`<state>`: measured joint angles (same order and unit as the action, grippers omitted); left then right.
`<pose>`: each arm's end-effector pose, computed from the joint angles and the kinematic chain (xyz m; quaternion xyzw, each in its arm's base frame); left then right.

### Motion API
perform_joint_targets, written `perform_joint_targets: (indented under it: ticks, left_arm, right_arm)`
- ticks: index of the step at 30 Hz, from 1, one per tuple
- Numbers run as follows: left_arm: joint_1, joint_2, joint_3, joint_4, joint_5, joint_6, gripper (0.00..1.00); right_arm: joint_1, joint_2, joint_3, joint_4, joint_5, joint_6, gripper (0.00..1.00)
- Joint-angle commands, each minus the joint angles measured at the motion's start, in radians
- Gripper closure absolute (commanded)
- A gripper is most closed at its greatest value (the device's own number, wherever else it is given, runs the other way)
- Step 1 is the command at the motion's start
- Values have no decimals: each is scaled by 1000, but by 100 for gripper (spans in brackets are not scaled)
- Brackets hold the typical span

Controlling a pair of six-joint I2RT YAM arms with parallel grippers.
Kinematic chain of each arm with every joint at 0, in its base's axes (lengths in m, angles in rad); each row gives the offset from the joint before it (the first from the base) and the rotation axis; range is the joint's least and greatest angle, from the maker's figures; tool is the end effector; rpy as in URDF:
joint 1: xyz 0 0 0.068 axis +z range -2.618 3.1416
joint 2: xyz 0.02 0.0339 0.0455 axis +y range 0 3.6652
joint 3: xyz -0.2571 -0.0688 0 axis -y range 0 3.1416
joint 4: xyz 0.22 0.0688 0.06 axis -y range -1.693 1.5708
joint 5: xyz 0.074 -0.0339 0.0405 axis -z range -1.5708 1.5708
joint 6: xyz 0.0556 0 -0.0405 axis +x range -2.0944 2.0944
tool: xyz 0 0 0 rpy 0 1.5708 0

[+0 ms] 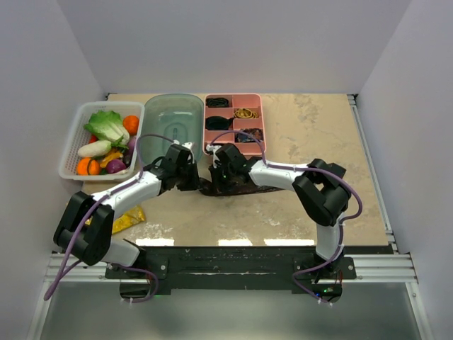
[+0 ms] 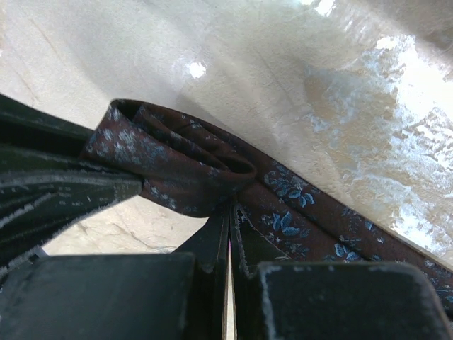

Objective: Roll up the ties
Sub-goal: Roll the tie at the center of the board.

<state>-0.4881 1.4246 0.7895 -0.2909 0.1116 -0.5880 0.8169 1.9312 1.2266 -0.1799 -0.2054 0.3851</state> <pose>0.2382 -0.1335 0.1823 -0.0296 0.9467 -0.2075 0.2445 0.2645 0.2983 0.1579 -0.2344 0.9076 0.2689 0.2214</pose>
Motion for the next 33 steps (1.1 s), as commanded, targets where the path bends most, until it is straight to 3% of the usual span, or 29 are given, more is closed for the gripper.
perform_joint_targets:
  ticks: [1,33]
  left_arm:
    - [-30,7,70,-17,-35,30,100]
    - [-75,10,132,-119,-161,59,100]
  right_arm:
    - [5,8,54,28,-31,5,100]
    - [1,-60,88,-21,23,-15,100]
